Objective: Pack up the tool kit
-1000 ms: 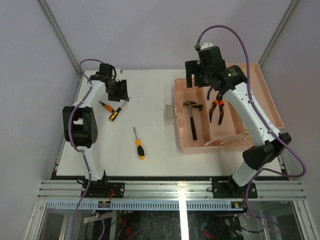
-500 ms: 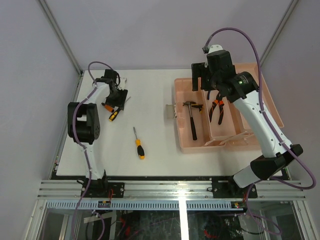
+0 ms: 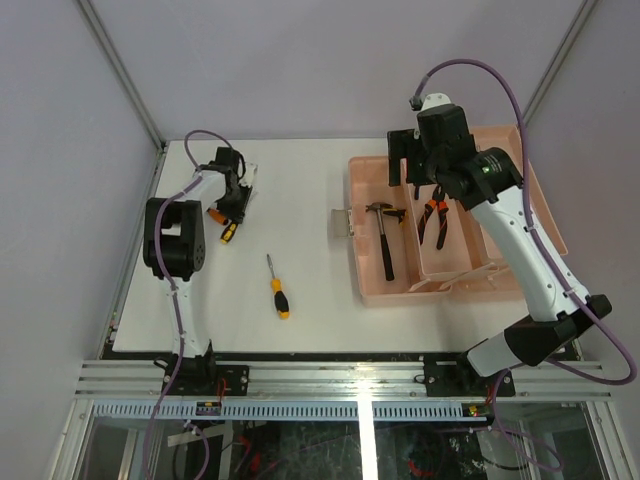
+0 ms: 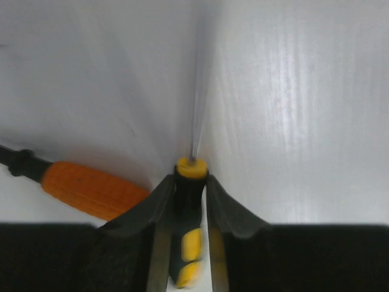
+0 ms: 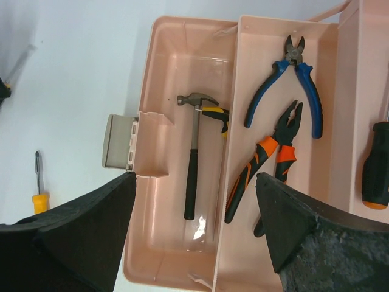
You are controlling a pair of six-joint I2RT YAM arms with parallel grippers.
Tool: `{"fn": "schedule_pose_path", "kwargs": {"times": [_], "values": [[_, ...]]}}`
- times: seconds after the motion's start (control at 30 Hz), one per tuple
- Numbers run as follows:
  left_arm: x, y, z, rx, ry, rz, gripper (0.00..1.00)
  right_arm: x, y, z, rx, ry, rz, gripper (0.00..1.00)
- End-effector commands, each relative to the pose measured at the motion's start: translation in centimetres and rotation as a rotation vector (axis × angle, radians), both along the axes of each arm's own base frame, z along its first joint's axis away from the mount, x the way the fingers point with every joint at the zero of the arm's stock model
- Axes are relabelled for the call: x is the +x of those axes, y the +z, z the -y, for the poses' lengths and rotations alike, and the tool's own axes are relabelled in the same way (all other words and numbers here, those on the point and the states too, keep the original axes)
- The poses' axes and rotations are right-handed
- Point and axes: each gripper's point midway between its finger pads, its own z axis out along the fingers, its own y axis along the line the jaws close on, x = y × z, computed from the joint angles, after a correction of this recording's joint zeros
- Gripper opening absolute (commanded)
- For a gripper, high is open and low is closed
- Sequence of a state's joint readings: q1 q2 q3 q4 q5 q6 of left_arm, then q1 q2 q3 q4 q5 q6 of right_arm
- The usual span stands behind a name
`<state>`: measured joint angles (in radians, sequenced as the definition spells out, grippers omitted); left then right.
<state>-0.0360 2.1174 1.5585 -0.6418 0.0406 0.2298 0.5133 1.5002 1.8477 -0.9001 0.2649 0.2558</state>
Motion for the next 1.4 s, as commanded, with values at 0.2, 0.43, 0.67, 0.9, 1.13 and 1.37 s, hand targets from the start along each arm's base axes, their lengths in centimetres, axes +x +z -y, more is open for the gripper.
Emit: {"fn": "schedule_pose_path", "kwargs": {"times": [0.2, 0.43, 0.67, 0.9, 1.13, 1.37], "values": [[3.4, 8.2, 6.7, -0.365, -0.015, 0.165, 0.0, -1.4, 2.2, 1.8, -0.004, -0.039, 0.066, 0.89], [2.7, 31.9, 15.4, -1.107, -0.147, 0.512, 0.0, -0.4, 0.7, -3.0, 0.135, 0.133, 0.026, 0.9], [0.0, 42.4, 19.2, -1.436, -0.24, 0.572, 0.0, 0.3, 3.0, -8.6, 0.362, 0.312, 0.078, 0.9], [-2.4, 45.8, 24.1, -1.487, -0.364, 0.582, 0.0, -0.5, 7.0, -12.0, 0.528, 0.434, 0.157, 0.9], [-4.2, 46.6, 27.0, -1.518, -0.432, 0.572, 0.0, -1.5, 8.0, -13.7, 0.643, 0.484, 0.182, 0.9], [-6.1, 47.2, 28.7, -1.522, -0.484, 0.56, 0.0, -1.5, 8.9, -14.5, 0.671, 0.494, 0.211, 0.85]]}}
